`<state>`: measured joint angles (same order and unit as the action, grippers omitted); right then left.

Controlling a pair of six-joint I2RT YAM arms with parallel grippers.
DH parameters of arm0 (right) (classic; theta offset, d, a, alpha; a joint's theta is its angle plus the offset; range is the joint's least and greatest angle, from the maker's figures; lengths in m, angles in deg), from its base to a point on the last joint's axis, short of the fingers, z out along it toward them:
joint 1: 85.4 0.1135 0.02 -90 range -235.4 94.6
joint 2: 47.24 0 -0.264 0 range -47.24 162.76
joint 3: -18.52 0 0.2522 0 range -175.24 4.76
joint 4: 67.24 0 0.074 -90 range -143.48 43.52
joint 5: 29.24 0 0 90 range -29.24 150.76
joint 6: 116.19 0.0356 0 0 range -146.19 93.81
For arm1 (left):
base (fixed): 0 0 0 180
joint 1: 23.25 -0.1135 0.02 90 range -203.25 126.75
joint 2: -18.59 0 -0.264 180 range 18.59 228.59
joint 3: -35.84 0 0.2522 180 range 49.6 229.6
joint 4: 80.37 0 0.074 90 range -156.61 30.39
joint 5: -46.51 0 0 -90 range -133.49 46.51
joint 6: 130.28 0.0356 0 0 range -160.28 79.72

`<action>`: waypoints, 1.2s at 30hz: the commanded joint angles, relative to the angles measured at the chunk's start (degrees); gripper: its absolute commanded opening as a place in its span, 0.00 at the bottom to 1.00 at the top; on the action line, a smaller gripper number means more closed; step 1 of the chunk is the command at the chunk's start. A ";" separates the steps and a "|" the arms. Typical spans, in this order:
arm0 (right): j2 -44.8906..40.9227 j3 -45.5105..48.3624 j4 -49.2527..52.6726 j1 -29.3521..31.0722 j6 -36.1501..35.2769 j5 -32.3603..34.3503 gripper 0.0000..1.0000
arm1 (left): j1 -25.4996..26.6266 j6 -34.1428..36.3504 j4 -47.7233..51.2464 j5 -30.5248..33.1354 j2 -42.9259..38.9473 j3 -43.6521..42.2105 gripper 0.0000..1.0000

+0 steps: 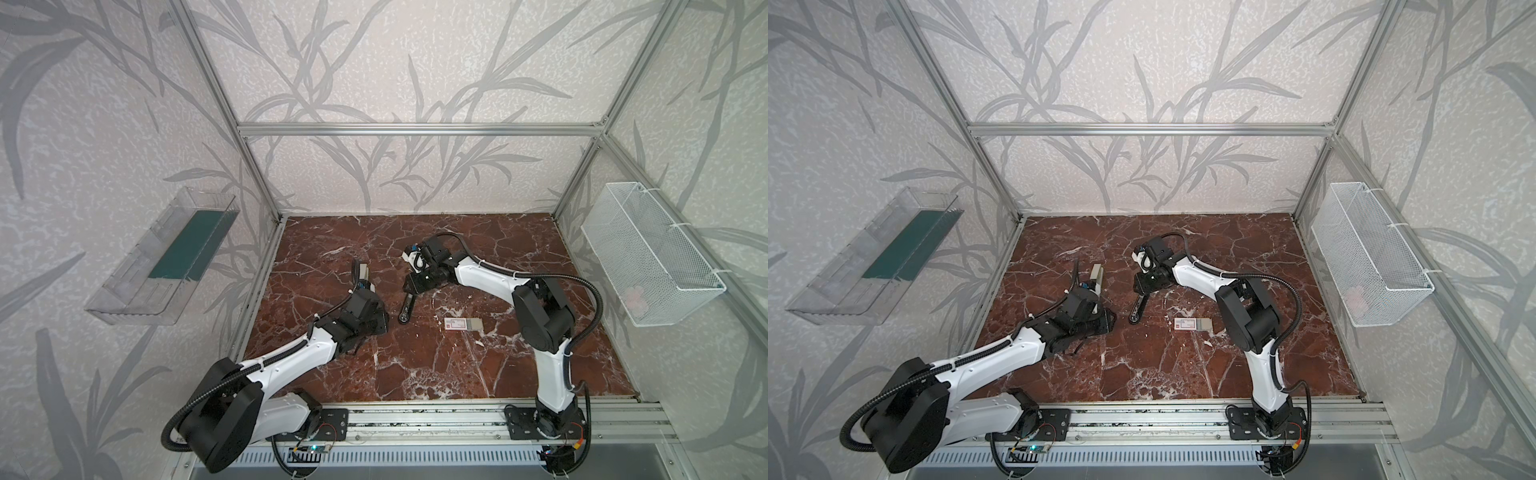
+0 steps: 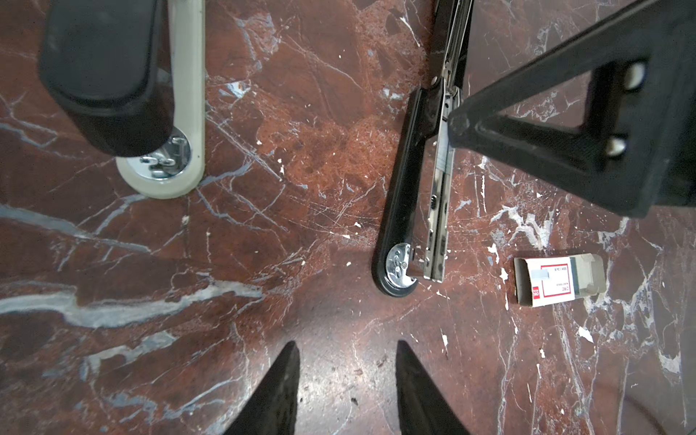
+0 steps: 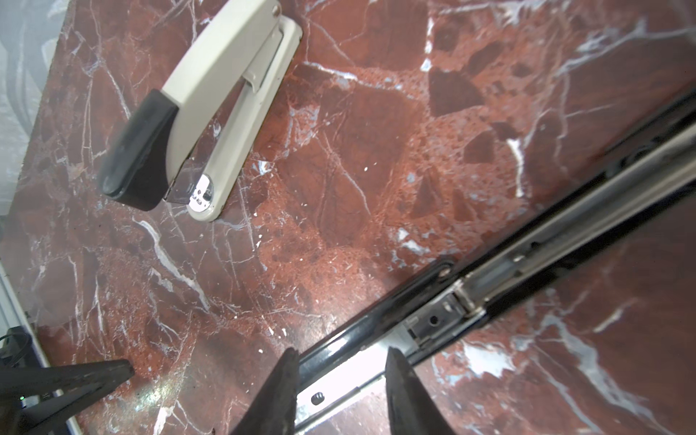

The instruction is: Load the staples into the stapler

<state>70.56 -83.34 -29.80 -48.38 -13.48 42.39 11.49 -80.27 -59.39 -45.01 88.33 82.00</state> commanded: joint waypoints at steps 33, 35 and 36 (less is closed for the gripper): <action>5.74 -9.78 13.87 3.02 -8.02 3.17 0.40 | -1.43 -1.41 -1.42 -0.22 -1.97 -2.17 0.42; 6.57 -10.76 15.10 3.06 -8.28 3.24 0.40 | -1.54 -1.41 -1.48 -0.28 -2.11 -2.25 0.42; 6.85 -11.10 15.59 3.05 -8.30 3.48 0.40 | -1.52 -1.41 -1.42 -0.32 -2.21 -2.34 0.42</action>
<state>75.50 -92.69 -17.69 -45.35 -20.58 44.88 10.29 -80.99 -59.98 -45.25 87.32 80.19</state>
